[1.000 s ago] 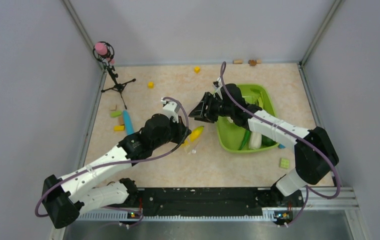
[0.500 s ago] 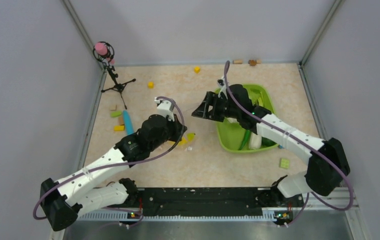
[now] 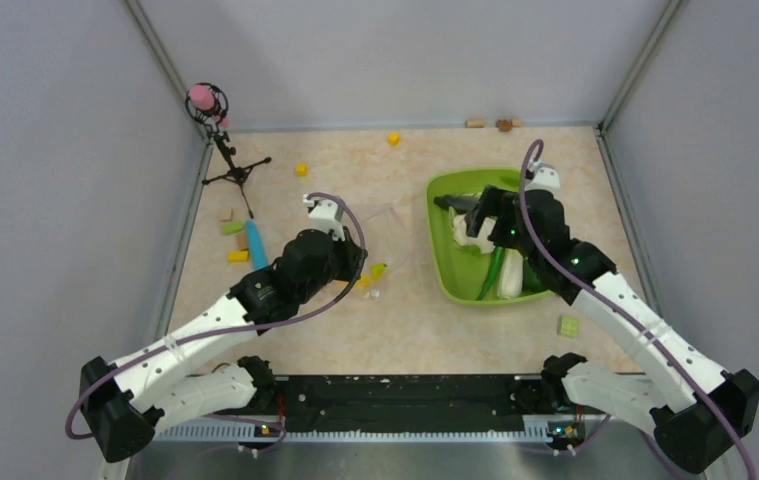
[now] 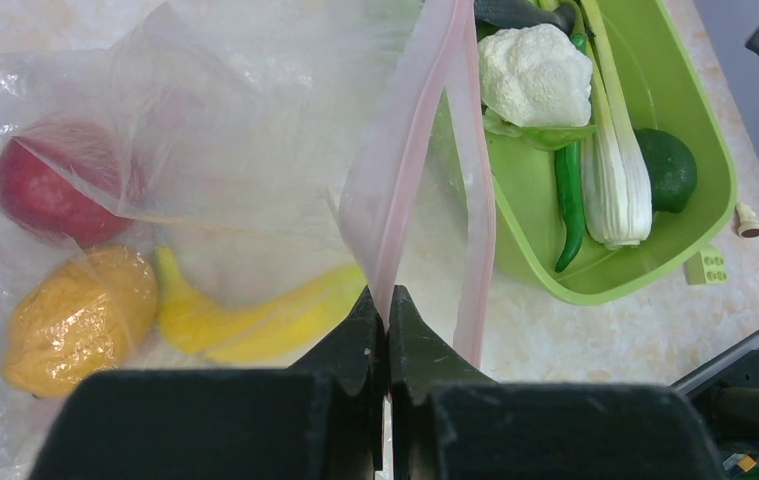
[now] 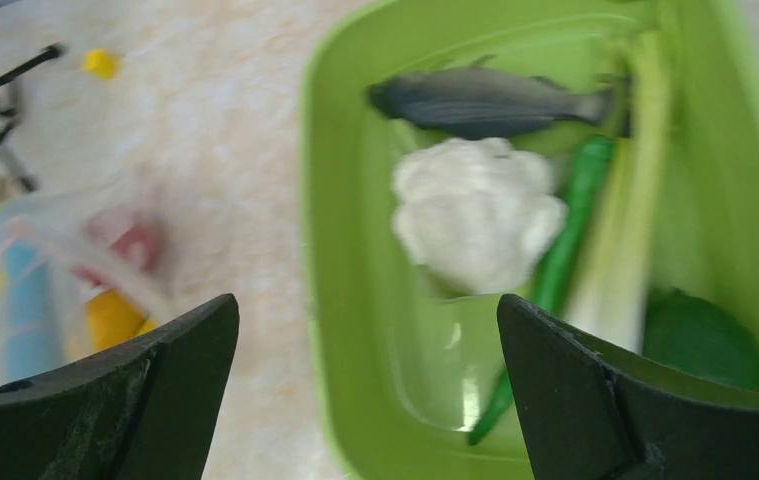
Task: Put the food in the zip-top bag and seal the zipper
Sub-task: Pick up the fake vegetable from the bin.
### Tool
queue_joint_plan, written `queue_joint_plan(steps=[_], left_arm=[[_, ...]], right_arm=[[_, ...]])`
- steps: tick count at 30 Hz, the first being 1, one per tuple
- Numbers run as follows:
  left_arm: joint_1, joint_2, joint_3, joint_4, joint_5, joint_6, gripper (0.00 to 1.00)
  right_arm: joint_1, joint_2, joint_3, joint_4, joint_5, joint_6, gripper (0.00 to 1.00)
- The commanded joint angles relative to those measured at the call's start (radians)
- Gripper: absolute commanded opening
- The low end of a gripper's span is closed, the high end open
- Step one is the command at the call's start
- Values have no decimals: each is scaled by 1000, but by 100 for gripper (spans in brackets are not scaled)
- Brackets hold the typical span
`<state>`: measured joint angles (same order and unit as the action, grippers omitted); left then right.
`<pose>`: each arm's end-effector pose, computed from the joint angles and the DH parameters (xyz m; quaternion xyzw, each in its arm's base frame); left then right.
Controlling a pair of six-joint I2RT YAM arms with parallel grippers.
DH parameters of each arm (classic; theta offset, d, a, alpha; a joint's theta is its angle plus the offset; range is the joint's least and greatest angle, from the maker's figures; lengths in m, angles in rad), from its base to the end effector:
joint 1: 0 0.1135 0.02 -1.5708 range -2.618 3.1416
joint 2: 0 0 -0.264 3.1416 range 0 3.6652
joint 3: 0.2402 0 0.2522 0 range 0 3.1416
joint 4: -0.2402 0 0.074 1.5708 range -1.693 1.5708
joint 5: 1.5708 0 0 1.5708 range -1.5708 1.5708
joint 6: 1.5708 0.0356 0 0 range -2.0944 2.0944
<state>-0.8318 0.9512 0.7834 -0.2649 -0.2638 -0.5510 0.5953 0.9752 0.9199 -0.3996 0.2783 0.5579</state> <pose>0.1528 -0.1539 0.3012 0.0467 0.8368 -0.2552 0.4821 0.1852 0.1136 0.3309 0.0577 0.8414 0.1872 0.5037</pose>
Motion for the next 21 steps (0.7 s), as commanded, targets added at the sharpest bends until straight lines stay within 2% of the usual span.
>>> queue_joint_plan(steps=[1,6,18,21], left_arm=[[3,-2,12,21,-21,0,0],[3,7,11,21,-20,5,0],[3,13,15,19,-18,9,0],[3,12,15,19,-17,10,0]], right_arm=[[-170,29,-17,-110,68,13,99],[-283,91,-54,-119,49,41,93],[-309,252,-3,-120,30,-5,87],[-366,285,8,-112,-7,-5,86]])
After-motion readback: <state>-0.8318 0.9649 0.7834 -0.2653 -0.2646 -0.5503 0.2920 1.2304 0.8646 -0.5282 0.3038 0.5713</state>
